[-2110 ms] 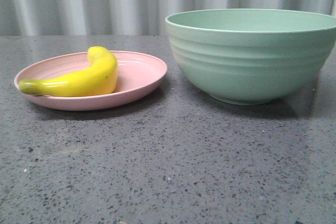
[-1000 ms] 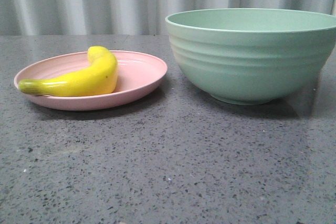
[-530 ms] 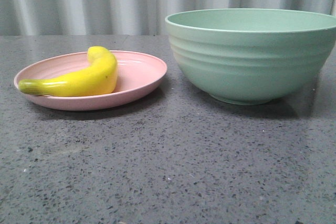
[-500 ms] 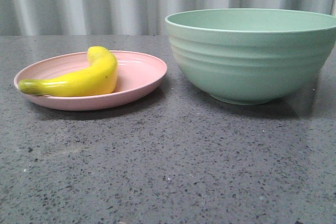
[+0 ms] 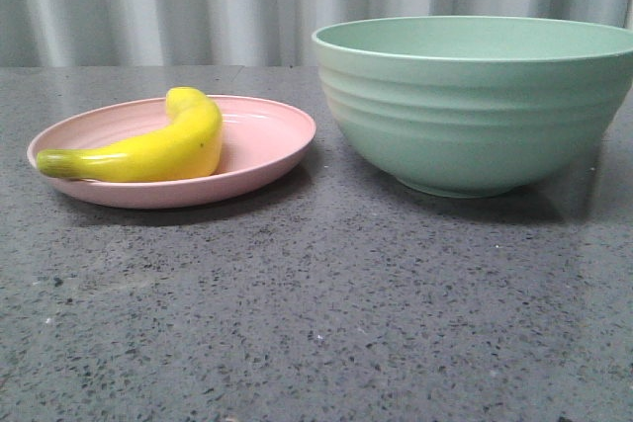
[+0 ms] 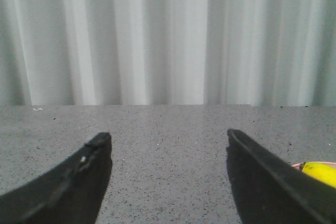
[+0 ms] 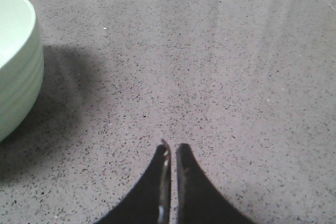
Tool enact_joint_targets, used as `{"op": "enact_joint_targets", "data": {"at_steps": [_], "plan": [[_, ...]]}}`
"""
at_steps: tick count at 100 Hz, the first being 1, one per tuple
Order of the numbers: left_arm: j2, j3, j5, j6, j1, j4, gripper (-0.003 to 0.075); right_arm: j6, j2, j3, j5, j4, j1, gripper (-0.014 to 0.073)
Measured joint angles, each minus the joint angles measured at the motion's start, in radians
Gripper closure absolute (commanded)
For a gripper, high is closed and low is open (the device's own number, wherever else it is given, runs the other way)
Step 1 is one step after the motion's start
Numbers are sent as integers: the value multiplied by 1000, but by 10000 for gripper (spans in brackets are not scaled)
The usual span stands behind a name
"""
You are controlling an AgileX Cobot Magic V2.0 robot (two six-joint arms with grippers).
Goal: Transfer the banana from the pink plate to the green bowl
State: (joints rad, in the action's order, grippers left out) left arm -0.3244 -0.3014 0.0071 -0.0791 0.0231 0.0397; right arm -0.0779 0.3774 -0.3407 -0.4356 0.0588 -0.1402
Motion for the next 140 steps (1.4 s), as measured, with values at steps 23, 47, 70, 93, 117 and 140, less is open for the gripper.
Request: {"op": "enact_joint_targets", "data": {"at_steps": [23,47,70,93,117,140], "plan": [[-30,-90,119,0,45,-8,281,-2,0,0,0,-2,0,655],[-169,-248,291,0,185,-10,283,-2,0,0,0,-2,0,655],[-360,-371,410,0,382,-10,283,-2,7,0,0,-2,0,655],[-585,-442,442,0,561,-11,283,-2,7,0,0,-2,0,655],[-826,-505,435,0,645,-11,283,-2,7,0,0,-2,0,655],[-1009,-575,409,0,649,-11,283,-2,7,0,0,-2,0,655]]}}
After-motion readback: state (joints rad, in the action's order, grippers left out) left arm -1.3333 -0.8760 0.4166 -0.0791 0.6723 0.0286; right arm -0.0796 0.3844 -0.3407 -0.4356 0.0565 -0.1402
